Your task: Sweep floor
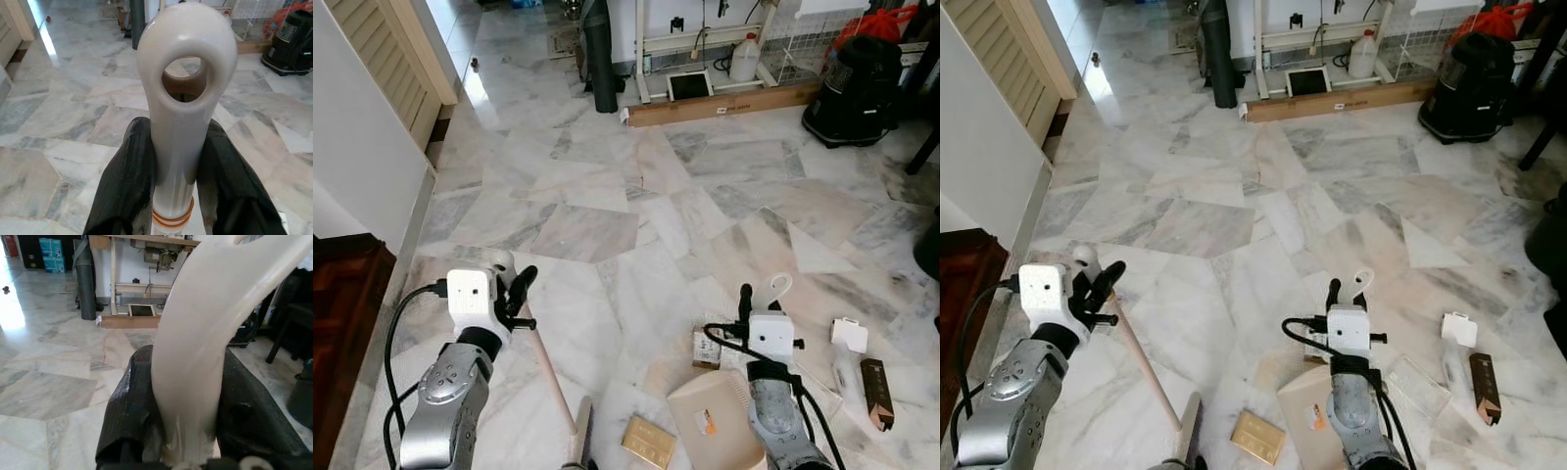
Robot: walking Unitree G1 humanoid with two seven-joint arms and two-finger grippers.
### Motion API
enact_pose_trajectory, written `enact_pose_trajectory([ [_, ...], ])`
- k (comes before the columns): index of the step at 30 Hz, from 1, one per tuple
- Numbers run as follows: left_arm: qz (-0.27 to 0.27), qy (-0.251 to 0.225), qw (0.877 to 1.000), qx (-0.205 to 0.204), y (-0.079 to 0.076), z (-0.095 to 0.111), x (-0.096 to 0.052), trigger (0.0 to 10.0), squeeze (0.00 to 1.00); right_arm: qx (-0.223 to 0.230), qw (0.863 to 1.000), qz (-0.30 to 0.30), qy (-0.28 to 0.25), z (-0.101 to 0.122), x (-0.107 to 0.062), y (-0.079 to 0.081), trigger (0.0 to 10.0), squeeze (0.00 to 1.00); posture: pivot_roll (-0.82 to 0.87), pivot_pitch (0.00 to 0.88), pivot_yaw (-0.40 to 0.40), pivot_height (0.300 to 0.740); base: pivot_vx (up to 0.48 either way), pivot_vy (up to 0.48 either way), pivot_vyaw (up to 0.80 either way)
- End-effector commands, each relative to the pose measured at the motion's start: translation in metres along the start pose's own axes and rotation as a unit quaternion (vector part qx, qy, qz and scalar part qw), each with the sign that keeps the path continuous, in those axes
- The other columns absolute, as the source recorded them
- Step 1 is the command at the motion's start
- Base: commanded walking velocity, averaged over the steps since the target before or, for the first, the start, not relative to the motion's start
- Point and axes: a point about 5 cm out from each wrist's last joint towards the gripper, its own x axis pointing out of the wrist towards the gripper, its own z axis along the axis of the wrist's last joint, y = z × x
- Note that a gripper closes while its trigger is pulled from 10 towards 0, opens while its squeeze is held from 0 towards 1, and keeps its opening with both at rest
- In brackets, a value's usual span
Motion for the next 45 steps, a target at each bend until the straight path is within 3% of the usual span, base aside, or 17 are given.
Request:
enact_pose_trajectory([
  [1, -0.007, 0.03, 0.999, -0.017, 0.001, -0.007, 0.001, 10.0, 0.0, 0.022, 0.996, -0.01, 0.081, -0.024, -0.018, 0.001, 10.0, 0.0, 0.04, 0.127, 0.094, 0.74, 0.0, 0.0, 0.0],
  [8, -0.04, 0.072, 0.997, -0.015, -0.006, -0.015, 0.004, 10.0, 0.0, 0.034, 0.995, -0.014, 0.09, -0.024, -0.012, -0.002, 10.0, 0.0, 0.04, 0.12, 0.092, 0.74, 0.0, 0.0, 0.0],
  [11, -0.042, 0.086, 0.995, -0.037, -0.009, -0.016, 0.008, 10.0, 0.0, 0.039, 0.996, -0.018, 0.082, -0.019, -0.007, -0.003, 10.0, 0.0, 0.04, 0.127, 0.09, 0.74, 0.0, 0.0, 0.0],
  [25, -0.04, 0.104, 0.993, -0.046, -0.014, -0.011, 0.028, 10.0, 0.0, 0.056, 0.996, 0.01, 0.066, -0.011, -0.002, 0.005, 10.0, 0.0, 0.02, 0.153, 0.088, 0.74, 0.0, 0.0, 0.0],
  [29, -0.009, 0.118, 0.992, -0.052, -0.01, -0.007, 0.028, 10.0, 0.0, 0.07, 0.994, 0.049, 0.062, -0.007, 0.0, 0.012, 10.0, 0.0, 0.01, 0.158, 0.089, 0.74, 0.0, 0.0, 0.0],
  [32, -0.007, 0.128, 0.991, -0.022, -0.012, 0.001, 0.022, 10.0, 0.0, 0.058, 0.994, 0.074, 0.052, -0.005, 0.001, 0.013, 10.0, 0.0, 0.01, 0.163, 0.087, 0.74, 0.0, 0.0, 0.0],
  [35, -0.012, 0.143, 0.989, -0.02, -0.018, 0.002, 0.019, 10.0, 0.0, 0.06, 0.993, 0.082, 0.056, -0.005, 0.002, 0.013, 10.0, 0.0, 0.02, 0.165, 0.085, 0.74, 0.0, 0.0, 0.0],
  [38, -0.016, 0.139, 0.987, -0.08, -0.029, 0.003, 0.023, 10.0, 0.0, 0.066, 0.992, 0.092, 0.057, -0.003, 0.004, 0.014, 10.0, 0.0, 0.02, 0.162, 0.083, 0.74, 0.0, 0.0, 0.0],
  [45, -0.028, 0.12, 0.981, -0.148, -0.047, 0.012, 0.036, 10.0, 0.0, 0.074, 0.991, 0.095, 0.058, -0.002, 0.005, 0.014, 10.0, 0.0, 0.01, 0.16, 0.082, 0.74, 0.0, 0.0, 0.0],
])
